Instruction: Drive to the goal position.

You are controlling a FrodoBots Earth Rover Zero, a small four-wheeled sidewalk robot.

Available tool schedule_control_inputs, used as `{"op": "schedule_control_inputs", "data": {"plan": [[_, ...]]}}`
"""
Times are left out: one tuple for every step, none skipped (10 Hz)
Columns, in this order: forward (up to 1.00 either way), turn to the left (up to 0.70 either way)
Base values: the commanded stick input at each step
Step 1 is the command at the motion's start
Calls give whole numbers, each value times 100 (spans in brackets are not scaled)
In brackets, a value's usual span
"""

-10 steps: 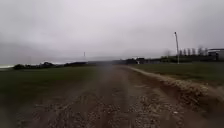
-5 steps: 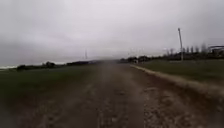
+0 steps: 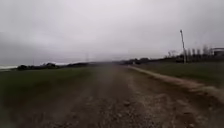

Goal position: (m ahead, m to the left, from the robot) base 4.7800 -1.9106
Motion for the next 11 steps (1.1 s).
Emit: {"op": "schedule_control_inputs", "data": {"plan": [[85, -33], [85, -33], [85, -32], [85, -31], [85, -30], [85, -27], [85, -24], [85, -21], [85, -18], [85, -15], [85, -12]]}}
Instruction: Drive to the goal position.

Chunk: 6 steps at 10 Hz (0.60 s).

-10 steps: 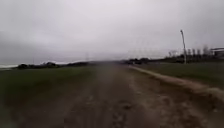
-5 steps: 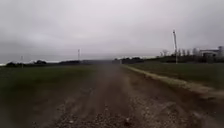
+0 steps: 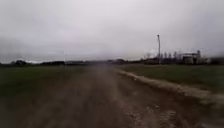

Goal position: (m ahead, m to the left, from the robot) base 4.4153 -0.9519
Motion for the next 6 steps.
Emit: {"op": "schedule_control_inputs", "data": {"plan": [[85, -8], [85, -5], [85, -2], [85, 1], [85, 4], [85, 7]]}}
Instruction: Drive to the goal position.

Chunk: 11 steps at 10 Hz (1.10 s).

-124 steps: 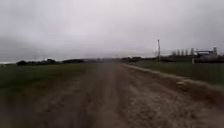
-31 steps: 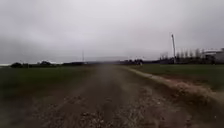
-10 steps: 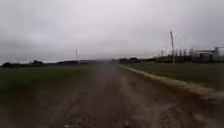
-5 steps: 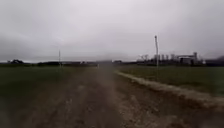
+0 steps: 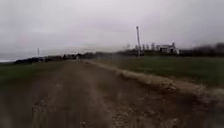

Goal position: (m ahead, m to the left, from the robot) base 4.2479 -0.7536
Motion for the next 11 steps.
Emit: {"op": "schedule_control_inputs", "data": {"plan": [[85, 10], [85, 13], [85, 16], [85, 19], [85, 22], [85, 25], [85, 28], [85, 31], [85, 33], [85, 29], [85, 25]]}}
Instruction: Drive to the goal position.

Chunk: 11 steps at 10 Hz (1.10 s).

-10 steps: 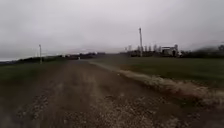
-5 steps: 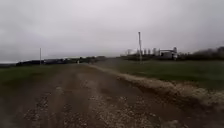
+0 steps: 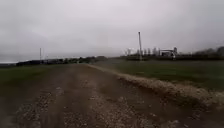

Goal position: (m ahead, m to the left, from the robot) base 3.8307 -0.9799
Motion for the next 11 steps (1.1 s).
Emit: {"op": "schedule_control_inputs", "data": {"plan": [[85, 20], [85, 16], [85, 12], [85, 7], [85, 6], [85, 5], [85, 4], [85, 3], [85, 2], [85, 2], [85, 2]]}}
